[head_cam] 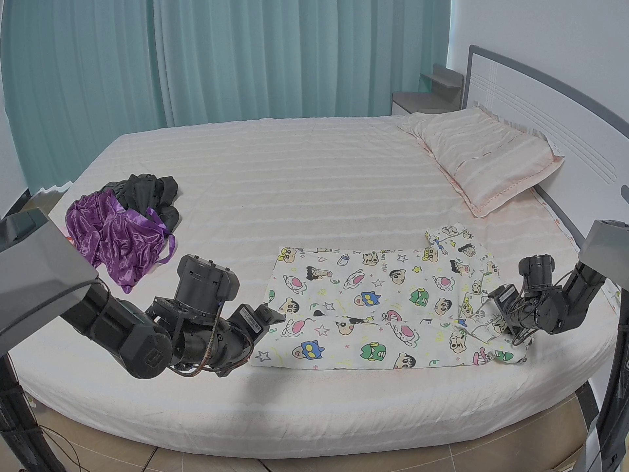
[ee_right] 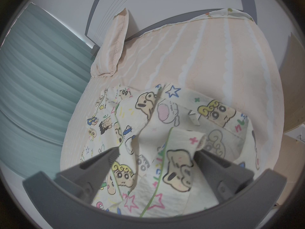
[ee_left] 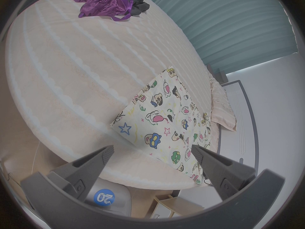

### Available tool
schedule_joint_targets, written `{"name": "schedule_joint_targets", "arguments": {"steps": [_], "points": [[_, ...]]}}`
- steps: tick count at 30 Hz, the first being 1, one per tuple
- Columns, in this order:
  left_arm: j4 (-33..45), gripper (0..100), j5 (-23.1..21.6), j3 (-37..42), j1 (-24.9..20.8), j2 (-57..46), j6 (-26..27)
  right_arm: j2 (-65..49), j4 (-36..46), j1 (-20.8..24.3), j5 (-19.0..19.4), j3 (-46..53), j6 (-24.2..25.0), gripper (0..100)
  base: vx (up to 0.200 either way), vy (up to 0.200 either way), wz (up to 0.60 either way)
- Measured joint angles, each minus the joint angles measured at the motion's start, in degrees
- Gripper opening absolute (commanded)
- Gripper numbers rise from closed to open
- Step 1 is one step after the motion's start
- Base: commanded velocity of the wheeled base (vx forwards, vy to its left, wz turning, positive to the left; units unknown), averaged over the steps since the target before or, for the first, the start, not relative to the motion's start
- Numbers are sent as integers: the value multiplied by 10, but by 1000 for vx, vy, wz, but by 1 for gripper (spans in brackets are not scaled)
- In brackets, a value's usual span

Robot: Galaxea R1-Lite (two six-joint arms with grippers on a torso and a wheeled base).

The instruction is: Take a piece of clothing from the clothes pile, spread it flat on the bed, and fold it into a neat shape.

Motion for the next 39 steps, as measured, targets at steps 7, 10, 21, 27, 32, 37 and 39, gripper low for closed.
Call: {"name": "schedule_joint_targets", "arguments": {"steps": [7, 10, 21, 27, 32, 37, 39], "points": [[0, 100, -2, -1, 0, 0, 0, 7, 2, -4, -27, 3, -1, 0, 0, 0, 0], [0, 100, -2, -1, 0, 0, -1, 5, 2, -4, -34, 9, -1, 0, 0, 0, 0], [0, 100, -2, -1, 1, 0, -1, -56, 24, 7, -54, 43, -5, 0, 0, 0, 0], [0, 100, -2, 0, 1, 0, -1, -99, 45, 22, -64, 75, -7, 0, 0, 0, 0], [0, 100, -3, 0, 1, 1, -2, -120, 42, 39, -93, 108, -4, 0, 0, 0, 0], [0, 100, -9, 0, 1, 3, -2, -132, 36, 51, -118, 132, -2, 0, 0, 0, 0], [0, 100, -9, 0, 1, 4, -2, -138, 32, 57, -122, 143, -2, 0, 0, 0, 0]]}}
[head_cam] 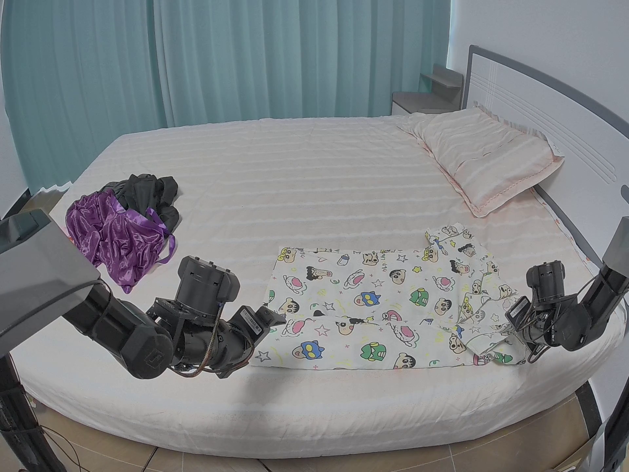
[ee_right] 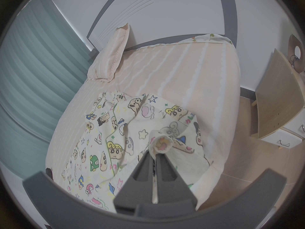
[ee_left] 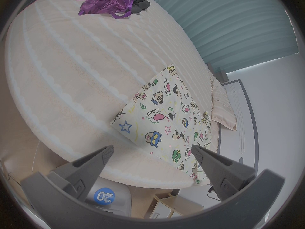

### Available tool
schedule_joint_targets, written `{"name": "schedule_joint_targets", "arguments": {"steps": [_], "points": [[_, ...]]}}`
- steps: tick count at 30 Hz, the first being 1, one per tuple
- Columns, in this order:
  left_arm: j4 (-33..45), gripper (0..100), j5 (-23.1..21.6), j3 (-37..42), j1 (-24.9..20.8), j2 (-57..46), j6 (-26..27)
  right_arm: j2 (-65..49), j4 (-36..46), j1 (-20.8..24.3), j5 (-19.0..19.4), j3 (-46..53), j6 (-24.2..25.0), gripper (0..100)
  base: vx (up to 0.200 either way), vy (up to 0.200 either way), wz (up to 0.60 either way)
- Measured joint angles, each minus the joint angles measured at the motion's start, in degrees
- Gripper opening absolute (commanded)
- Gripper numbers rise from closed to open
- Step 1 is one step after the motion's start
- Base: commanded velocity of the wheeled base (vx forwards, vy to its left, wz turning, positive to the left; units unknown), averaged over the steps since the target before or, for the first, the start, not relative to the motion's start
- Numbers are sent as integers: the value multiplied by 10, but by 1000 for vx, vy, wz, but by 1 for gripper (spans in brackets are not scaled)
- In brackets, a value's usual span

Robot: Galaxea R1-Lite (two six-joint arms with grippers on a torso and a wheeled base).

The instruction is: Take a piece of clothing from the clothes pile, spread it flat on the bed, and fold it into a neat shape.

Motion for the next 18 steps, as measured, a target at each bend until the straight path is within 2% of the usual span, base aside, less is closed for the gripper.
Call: {"name": "schedule_joint_targets", "arguments": {"steps": [5, 6, 18], "points": [[0, 100, 0, 0, 0, 1, 0, -13, -17, 12, -9, 26, 0, 0, 0, 0, 0], [0, 100, -1, 0, 0, 1, 0, -14, -19, 13, -10, 30, 0, 100, 0, 0, 0], [0, 100, -1, 0, 0, 2, 0, -38, -76, 35, -12, 110, 1, 100, 0, 0, 0]]}}
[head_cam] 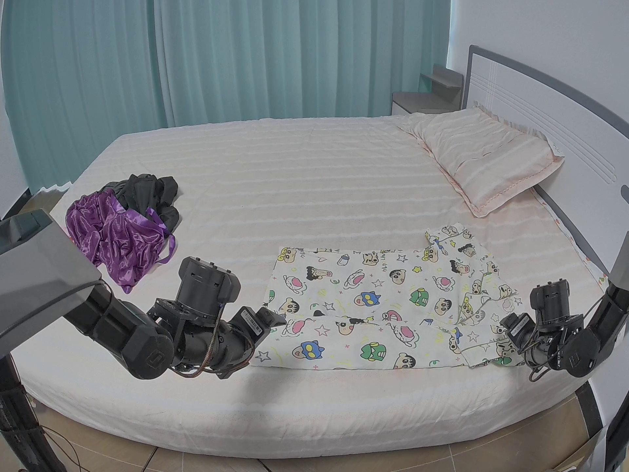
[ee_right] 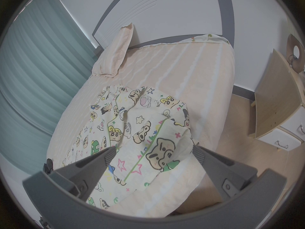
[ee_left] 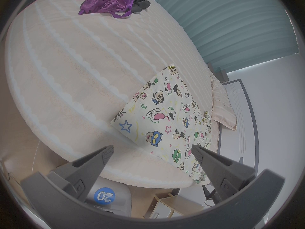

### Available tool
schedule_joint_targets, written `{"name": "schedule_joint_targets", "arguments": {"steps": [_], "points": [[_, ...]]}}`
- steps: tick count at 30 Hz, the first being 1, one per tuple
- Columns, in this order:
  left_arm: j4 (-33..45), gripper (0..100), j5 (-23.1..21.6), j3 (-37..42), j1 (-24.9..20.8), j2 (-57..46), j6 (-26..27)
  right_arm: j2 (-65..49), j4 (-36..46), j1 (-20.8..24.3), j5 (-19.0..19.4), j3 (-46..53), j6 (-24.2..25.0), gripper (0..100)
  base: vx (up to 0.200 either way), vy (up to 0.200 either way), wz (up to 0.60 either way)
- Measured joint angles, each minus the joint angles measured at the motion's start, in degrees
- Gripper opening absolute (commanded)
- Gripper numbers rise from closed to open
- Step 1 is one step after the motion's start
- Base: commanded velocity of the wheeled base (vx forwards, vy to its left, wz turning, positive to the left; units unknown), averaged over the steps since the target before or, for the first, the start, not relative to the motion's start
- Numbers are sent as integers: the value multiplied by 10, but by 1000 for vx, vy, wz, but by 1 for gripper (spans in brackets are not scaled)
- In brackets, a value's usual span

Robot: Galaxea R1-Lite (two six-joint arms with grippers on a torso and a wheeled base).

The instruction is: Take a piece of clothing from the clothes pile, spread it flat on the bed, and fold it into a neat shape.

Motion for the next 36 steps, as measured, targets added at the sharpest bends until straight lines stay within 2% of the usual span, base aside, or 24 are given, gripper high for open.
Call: {"name": "schedule_joint_targets", "arguments": {"steps": [7, 12, 17, 20, 30, 36], "points": [[0, 100, 0, 0, 0, 0, 0, -48, -5, 2, 11, 11, -7, 100, 0, 0, 0], [0, 100, 0, 0, 0, 0, -1, -45, -8, 2, 53, -14, 2, 100, 0, 0, 0], [0, 100, 0, 0, 0, 0, -1, 4, -12, -3, 98, -48, 40, 100, 0, 0, 0], [0, 100, 0, 1, 0, 0, -1, 33, -15, -7, 112, -59, 48, 100, 0, 0, 0], [0, 100, -1, 2, -3, 0, 0, 117, -52, -38, 124, -73, 44, 100, 0, 0, 0], [0, 100, -6, 4, -4, 0, 0, 114, -55, -41, 125, -72, 47, 100, 0, 0, 0]]}}
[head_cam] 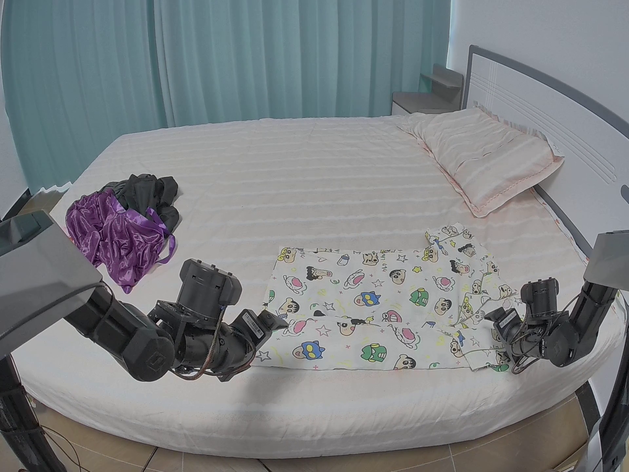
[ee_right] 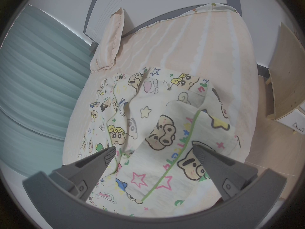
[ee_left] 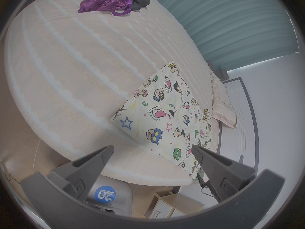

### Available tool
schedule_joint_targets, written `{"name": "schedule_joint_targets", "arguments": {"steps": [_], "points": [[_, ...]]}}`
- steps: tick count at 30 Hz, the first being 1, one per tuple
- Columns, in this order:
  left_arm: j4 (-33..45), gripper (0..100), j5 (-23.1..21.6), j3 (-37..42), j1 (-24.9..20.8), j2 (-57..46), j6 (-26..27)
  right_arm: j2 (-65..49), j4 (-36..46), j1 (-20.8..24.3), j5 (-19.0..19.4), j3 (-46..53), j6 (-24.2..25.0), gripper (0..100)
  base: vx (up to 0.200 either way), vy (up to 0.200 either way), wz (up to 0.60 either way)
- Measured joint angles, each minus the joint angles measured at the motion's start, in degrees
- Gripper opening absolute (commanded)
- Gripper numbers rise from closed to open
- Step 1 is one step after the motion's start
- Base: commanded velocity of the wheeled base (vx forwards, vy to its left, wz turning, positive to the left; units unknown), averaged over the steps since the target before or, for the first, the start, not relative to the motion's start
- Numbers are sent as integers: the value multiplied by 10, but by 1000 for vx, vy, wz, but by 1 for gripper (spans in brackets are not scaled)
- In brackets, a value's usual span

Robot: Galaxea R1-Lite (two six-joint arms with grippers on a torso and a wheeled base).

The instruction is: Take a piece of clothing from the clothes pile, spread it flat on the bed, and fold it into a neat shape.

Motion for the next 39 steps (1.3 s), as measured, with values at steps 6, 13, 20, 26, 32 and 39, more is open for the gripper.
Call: {"name": "schedule_joint_targets", "arguments": {"steps": [6, 13, 20, 26, 32, 39], "points": [[0, 100, -1, 0, 0, -1, -1, -44, 0, 0, 2, 8, 5, 100, 0, 0, 0], [-38, 100, -1, -2, 4, -2, -31, -94, 0, -4, 7, 30, 7, 100, 143, 0, 0], [-52, 100, 0, 4, 5, -1, -33, -110, -1, -15, 7, 41, 1, 100, 200, 0, 0], [-53, 100, 2, 7, 5, 0, -30, -114, -4, -32, 8, 55, -38, 100, 0, 0, 0], [-53, 100, 1, 8, 3, 0, -32, -116, -64, -64, 44, 89, -95, 100, 0, -100, 0], [-49, 100, 1, 11, -3, 0, -33, -116, -92, -92, 85, 131, -175, 100, 0, -200, 0]]}}
